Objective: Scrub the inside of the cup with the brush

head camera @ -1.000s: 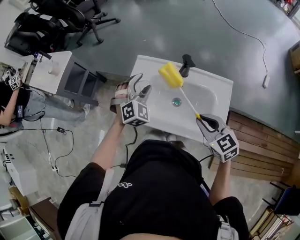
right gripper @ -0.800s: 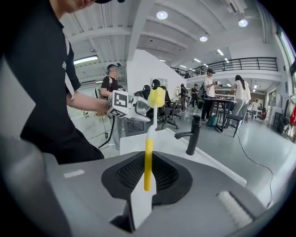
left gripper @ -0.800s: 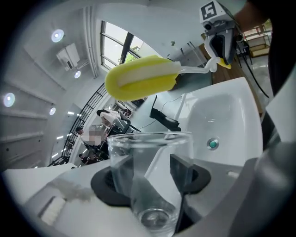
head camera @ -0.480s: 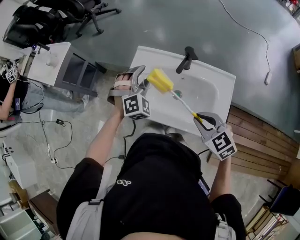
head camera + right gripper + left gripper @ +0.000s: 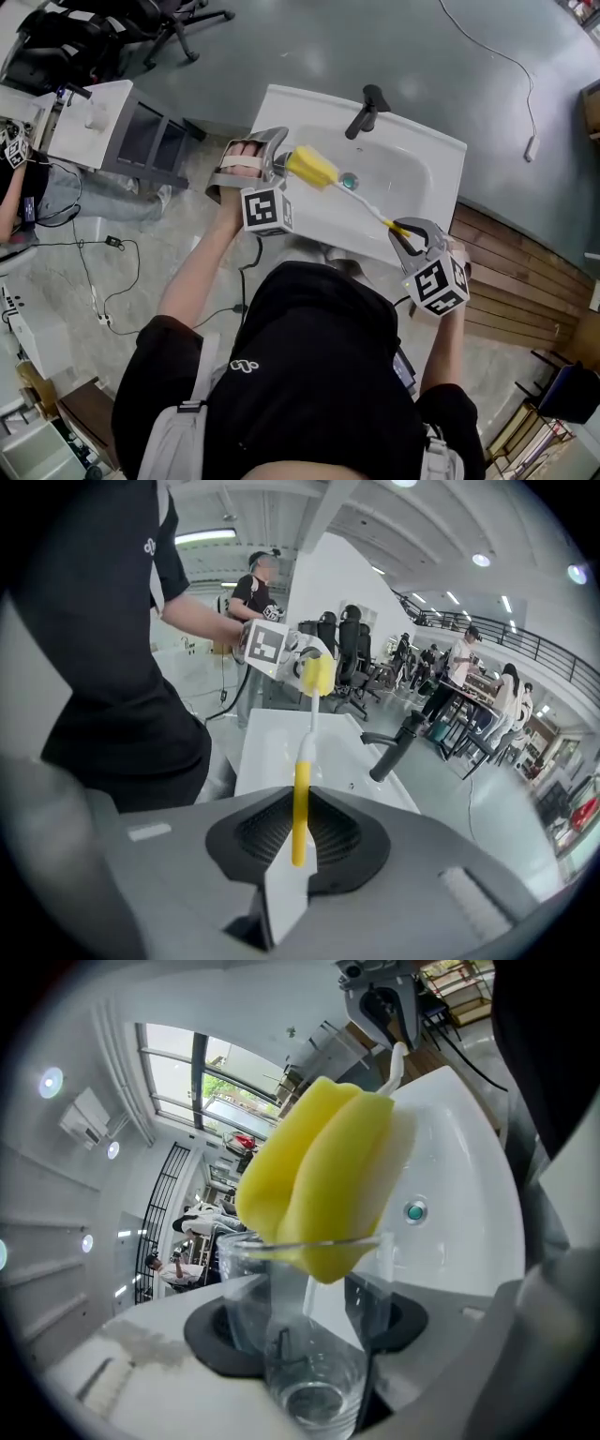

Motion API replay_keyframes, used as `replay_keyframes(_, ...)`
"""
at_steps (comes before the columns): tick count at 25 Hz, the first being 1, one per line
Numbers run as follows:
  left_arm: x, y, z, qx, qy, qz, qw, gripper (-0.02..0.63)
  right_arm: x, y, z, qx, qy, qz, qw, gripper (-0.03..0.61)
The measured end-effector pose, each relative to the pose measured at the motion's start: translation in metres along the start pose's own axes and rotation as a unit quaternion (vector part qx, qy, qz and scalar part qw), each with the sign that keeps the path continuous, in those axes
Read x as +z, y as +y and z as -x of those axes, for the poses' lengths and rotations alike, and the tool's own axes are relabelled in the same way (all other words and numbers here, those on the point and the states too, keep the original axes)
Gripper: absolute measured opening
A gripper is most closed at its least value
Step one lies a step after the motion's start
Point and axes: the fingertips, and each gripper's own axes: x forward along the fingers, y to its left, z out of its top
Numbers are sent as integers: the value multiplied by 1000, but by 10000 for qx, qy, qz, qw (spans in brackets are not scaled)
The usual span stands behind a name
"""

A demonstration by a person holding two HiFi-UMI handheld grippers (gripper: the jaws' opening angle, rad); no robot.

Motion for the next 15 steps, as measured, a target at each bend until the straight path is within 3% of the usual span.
replay_keyframes(8, 10, -13, -6, -138, 126, -638, 9978, 272, -11, -17, 8, -221, 601, 753, 9951, 49)
replay_keyframes(15, 17, -27, -4, -443, 245, -893, 9947, 272, -11, -26, 16, -409, 784, 1046, 9906, 49)
